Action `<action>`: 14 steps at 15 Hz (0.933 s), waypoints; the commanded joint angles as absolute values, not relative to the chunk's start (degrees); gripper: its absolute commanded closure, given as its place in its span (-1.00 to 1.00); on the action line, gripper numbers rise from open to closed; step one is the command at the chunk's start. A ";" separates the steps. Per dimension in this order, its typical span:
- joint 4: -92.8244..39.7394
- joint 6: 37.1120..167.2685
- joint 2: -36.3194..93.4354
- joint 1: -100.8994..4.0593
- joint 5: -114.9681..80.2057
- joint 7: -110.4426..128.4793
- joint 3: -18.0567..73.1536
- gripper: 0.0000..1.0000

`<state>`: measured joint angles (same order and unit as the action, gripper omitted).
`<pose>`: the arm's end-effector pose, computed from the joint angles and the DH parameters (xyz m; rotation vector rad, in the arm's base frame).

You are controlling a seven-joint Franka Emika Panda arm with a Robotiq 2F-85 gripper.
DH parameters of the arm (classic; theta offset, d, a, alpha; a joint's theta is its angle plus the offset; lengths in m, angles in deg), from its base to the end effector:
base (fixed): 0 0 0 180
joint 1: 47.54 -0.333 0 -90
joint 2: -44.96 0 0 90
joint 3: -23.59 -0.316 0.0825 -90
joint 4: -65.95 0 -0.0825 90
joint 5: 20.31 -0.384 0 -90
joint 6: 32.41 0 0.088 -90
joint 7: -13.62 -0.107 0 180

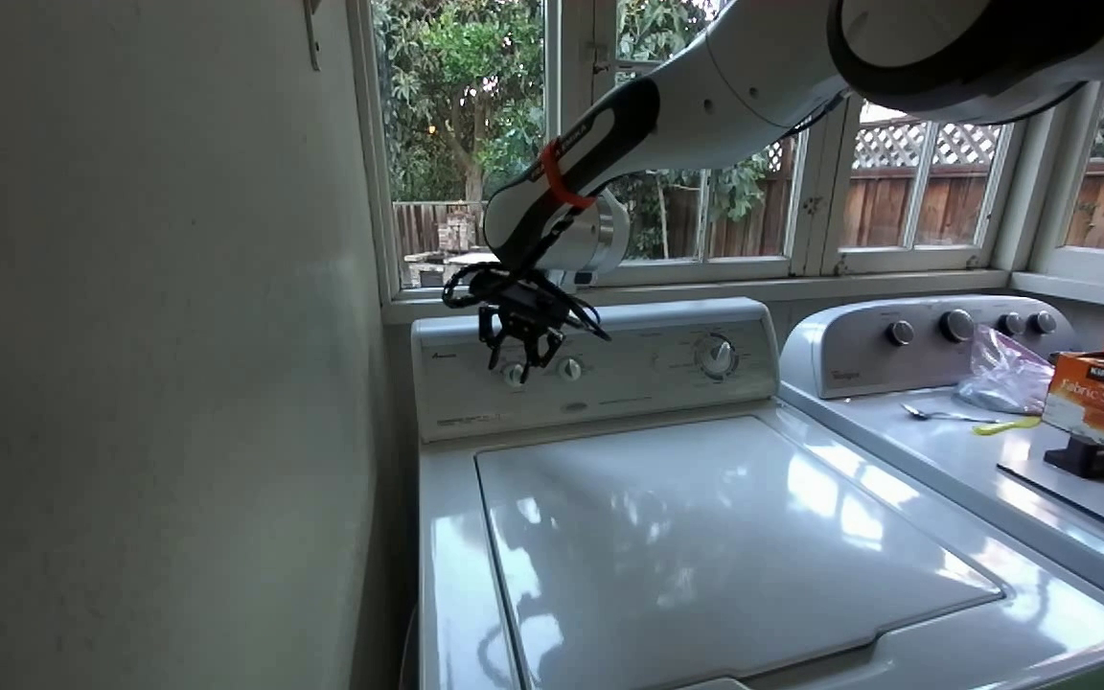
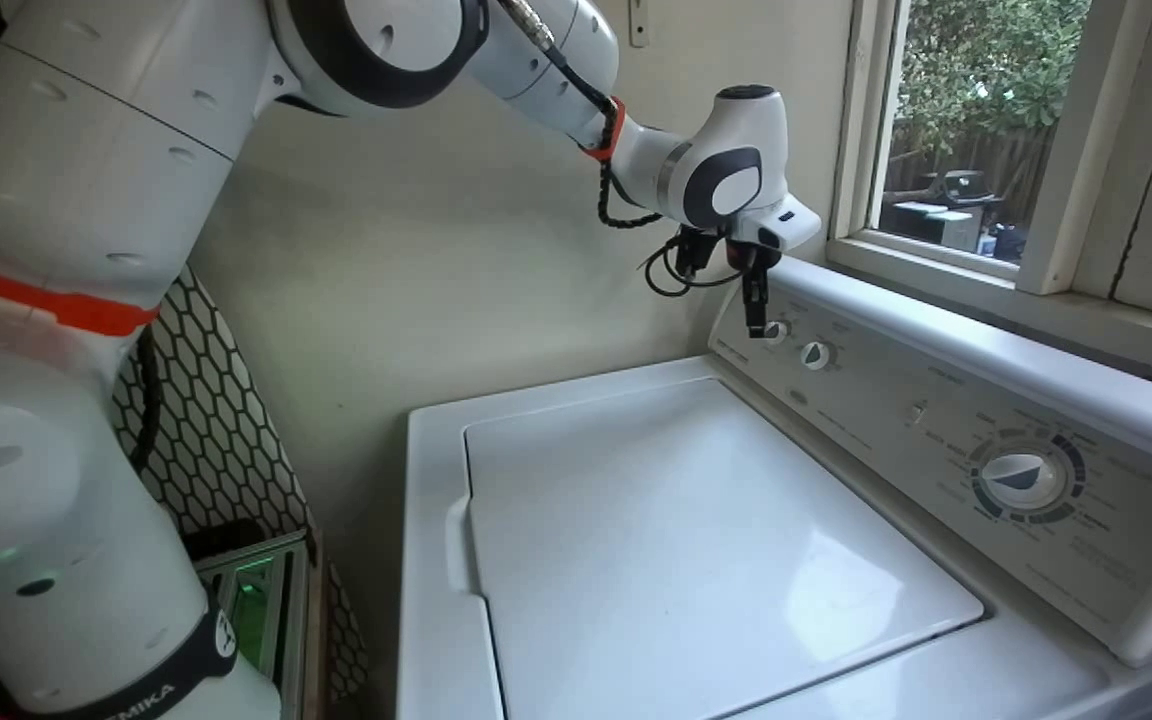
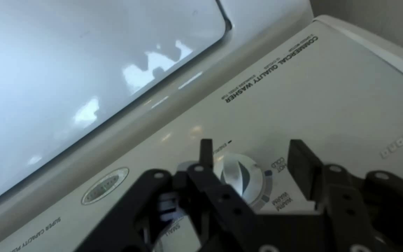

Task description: Turn the first left switch to the left

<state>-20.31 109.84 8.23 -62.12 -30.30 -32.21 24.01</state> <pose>0.7179 0.1815 0.3250 -2.6892 0.9368 -0.3281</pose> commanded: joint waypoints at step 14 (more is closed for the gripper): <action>-20.36 53.89 25.65 -56.74 -34.18 -47.91 23.21 -1.00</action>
<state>-20.03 64.27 23.19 -58.43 -34.66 -46.33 24.04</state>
